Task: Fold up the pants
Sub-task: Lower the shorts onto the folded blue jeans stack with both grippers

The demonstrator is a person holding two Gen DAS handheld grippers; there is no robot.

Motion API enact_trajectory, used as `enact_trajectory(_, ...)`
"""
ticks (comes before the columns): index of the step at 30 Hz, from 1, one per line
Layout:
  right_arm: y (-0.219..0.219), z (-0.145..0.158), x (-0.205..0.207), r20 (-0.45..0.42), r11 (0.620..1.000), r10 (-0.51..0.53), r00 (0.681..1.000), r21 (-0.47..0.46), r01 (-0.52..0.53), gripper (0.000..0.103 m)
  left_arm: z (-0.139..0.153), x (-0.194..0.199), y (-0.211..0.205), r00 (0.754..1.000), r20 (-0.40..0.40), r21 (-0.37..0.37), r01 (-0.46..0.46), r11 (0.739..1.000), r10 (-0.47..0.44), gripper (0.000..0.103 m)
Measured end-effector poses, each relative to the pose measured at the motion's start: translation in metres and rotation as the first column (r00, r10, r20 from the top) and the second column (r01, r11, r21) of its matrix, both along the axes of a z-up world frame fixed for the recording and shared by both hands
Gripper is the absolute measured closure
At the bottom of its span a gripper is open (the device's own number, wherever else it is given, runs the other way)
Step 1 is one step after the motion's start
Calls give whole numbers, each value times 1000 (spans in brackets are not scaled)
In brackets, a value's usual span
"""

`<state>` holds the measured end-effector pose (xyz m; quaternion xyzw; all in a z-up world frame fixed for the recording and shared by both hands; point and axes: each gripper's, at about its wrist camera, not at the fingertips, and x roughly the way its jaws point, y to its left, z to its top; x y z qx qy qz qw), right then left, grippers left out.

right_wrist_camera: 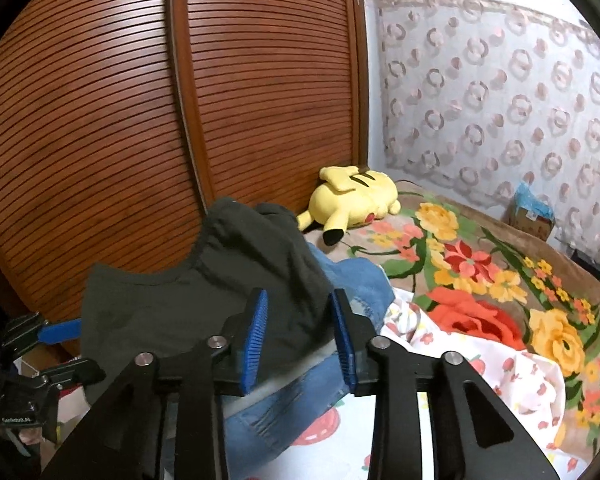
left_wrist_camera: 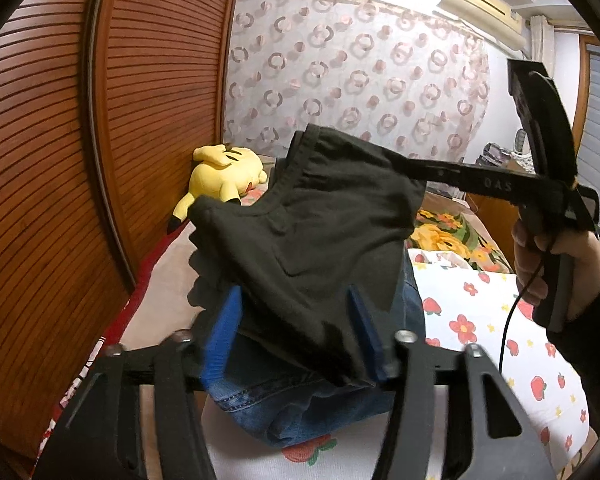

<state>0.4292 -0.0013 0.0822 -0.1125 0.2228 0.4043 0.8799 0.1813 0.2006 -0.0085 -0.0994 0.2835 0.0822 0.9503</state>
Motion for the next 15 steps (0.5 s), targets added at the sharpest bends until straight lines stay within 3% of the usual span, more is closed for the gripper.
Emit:
enact_trajectory(1, -2, 0, -4, 6, 1000, 0, 1000, 5, 0, 65, 2, -1, 0, 1000, 6, 4, -2, 1000, 2, 27)
enact_trajectory(4, -6, 0, -15, 20, 1000, 10, 1000, 19, -10, 55, 9, -3, -1, 1000, 21, 26, -12, 1000, 11, 20)
enact_trajectory(9, -14, 0, -34, 55, 999, 3, 998, 46, -6, 36, 17, -6, 2, 999, 32, 62, -37, 997, 35, 20)
enact_trajectory(11, -15, -2, -39, 61, 999, -10, 998, 50, 7, 23, 19, -6, 2, 998, 36, 76, -48, 996, 45, 20)
enact_trajectory(15, -16, -7, -48, 66, 999, -25, 998, 38, 23, 17, 23, -8, 5, 997, 51, 81, -59, 995, 55, 20)
